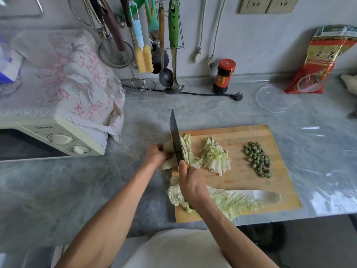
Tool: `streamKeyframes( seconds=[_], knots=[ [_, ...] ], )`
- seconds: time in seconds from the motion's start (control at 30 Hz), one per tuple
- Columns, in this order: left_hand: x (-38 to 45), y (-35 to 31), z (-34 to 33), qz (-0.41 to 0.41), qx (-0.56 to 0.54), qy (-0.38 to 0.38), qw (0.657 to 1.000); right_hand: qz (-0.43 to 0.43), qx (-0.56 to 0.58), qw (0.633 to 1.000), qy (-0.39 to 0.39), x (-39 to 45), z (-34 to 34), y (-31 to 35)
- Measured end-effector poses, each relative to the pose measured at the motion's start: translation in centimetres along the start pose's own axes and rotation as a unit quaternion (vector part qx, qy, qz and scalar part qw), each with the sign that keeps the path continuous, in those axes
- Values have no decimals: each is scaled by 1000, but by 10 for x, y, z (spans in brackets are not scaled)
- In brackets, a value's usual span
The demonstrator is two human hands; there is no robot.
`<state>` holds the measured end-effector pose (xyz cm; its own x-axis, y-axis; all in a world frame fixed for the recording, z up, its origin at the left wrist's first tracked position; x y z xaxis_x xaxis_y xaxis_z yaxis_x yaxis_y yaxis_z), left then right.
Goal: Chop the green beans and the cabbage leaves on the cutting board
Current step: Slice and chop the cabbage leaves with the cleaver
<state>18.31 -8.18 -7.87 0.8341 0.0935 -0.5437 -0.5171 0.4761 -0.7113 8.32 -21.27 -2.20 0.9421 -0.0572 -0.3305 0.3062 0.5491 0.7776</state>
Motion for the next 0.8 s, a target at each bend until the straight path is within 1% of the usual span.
streamKeyframes(
  seconds=[0.13, 0.27, 0.4, 0.63, 0.8],
  knots=[
    [-2, 5, -2, -21, -25, -3, 999, 30, 4, 1000, 7, -17, 0, -5],
    [-7, 5, -4, -27, -25, -21, 999, 10, -3, 1000, 11, -11, 3, -11],
    [-10, 4, -4, -26, -22, -18, 999, -37, 64, 997, 11, -4, 7, -14],
    [-7, 5, -2, -18, -20, -8, 1000, -12, 60, 998, -5, -7, 6, -18],
    [-6, 7, -1, -15, -31, 2, 999, -30, 61, 998, -9, -13, 13, -26]
  ],
)
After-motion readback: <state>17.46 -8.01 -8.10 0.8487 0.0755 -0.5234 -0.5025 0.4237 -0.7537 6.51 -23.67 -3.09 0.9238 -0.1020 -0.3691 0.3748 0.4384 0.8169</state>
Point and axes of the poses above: each hand's wrist, its own x-axis towards the middle knuckle, its own z-axis out of the back of the hand, y = z × x, the point moved 1 cm from there along x, towards the middle knuckle, and after that the axes turned 2 degrees about y, right-handed, at the moved point
